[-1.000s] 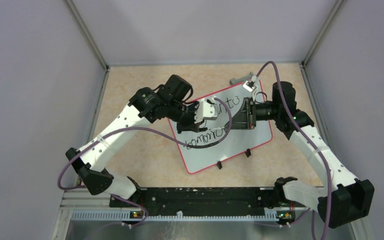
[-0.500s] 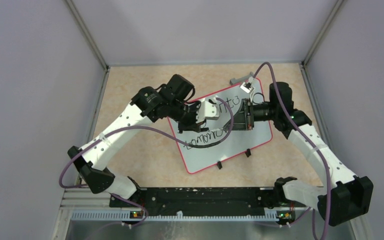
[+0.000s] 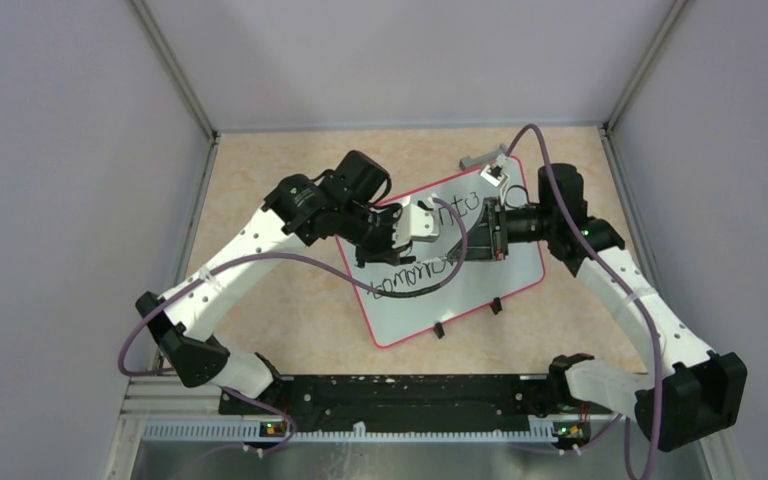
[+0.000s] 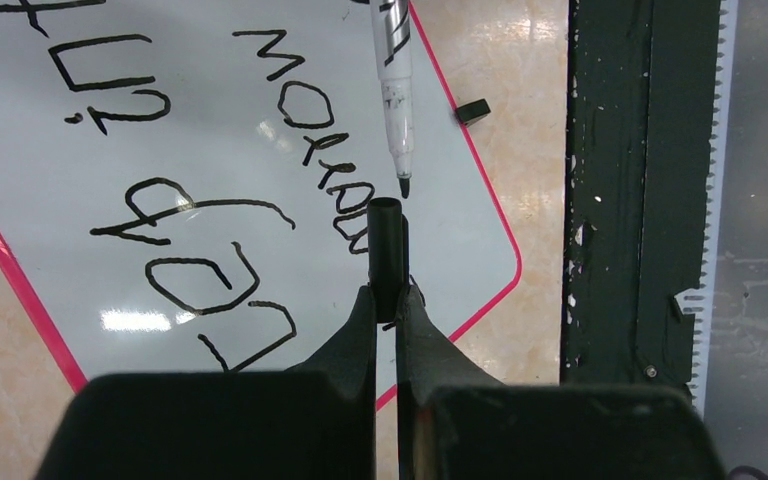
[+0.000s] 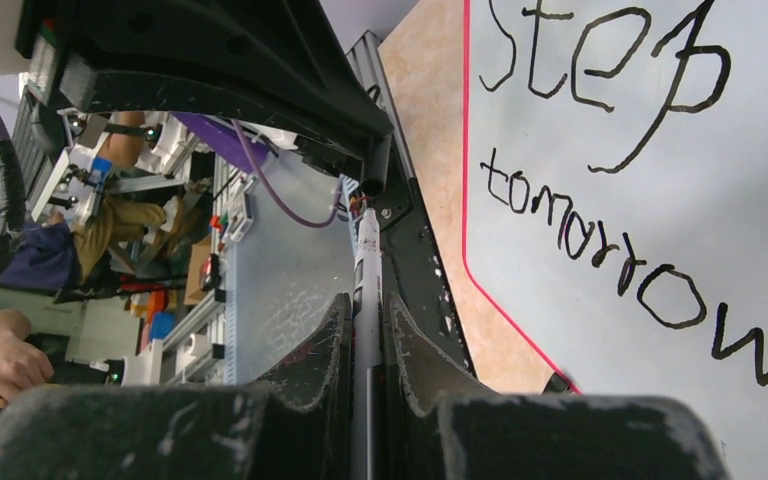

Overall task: Write a sentence on the whiteboard
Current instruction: Insert the whiteboard marker without the cap into the pen cap.

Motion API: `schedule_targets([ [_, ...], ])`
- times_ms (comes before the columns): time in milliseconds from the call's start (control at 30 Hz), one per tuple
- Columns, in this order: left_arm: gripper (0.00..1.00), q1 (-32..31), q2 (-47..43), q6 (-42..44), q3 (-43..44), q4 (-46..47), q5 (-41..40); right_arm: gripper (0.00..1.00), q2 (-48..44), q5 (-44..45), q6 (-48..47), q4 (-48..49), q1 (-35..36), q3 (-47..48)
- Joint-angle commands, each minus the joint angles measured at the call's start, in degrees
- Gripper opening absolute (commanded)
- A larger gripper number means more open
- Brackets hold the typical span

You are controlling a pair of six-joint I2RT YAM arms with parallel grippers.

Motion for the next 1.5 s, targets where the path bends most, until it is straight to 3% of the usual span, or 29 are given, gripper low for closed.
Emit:
schedule_targets([
  [0,0.0,-0.2,-2.1,0.7,-1.2,-0.7,-1.4,0.0,-1.0,-0.1,-1.9,0.0,0.6,3.2],
  [1067,0.0,-1.7,1.1,0.2,2.9,-1.4,2.0,0.0,1.2,1.2,-1.5,1.5,2.6,4.3],
  [1467,0.0,-1.7,3.7,-6.1,5.3,3.1,5.6,0.0,1.8,4.0,-1.3,4.3,3.4,2.7],
])
